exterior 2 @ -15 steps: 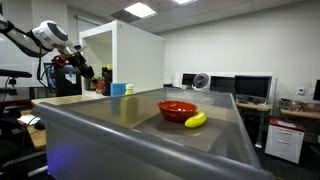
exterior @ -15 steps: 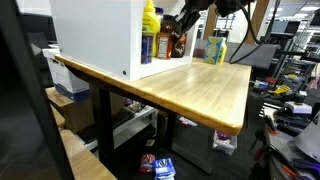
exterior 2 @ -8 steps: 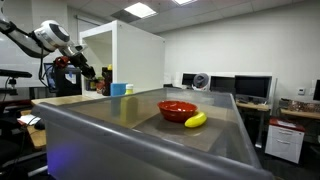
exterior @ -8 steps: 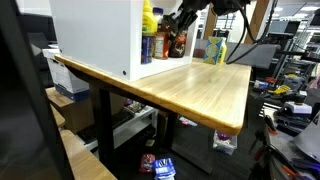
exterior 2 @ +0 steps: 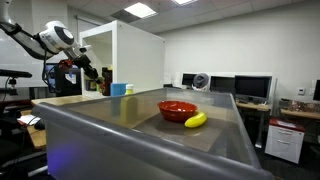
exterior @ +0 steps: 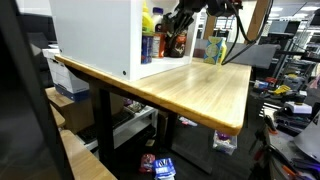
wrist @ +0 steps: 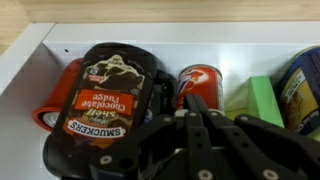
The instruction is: Move the red can backwards
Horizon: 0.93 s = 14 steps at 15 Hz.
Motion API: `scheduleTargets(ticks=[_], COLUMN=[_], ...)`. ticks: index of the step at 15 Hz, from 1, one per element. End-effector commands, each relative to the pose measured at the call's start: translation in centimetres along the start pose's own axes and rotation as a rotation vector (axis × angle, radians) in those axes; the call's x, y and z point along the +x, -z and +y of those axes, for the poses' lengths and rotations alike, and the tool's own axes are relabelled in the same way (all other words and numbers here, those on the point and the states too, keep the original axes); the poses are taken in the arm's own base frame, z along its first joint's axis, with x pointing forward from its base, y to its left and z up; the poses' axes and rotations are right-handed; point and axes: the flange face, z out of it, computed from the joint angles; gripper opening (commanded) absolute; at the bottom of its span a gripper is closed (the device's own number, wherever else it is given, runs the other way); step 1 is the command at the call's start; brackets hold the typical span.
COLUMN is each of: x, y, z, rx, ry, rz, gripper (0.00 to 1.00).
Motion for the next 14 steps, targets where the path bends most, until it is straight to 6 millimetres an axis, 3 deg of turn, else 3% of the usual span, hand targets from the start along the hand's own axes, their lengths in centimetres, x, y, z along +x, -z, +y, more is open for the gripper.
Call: scheduleTargets(ticks=[1, 14], x=[-0.3, -1.9], y=[-0.8, 0.9], z=[0.3, -2.4], rx=[0.059, 0.191], ry=[-0.044, -0.087], rz=[-0.023, -0.003], gripper=[0.0, 0.0])
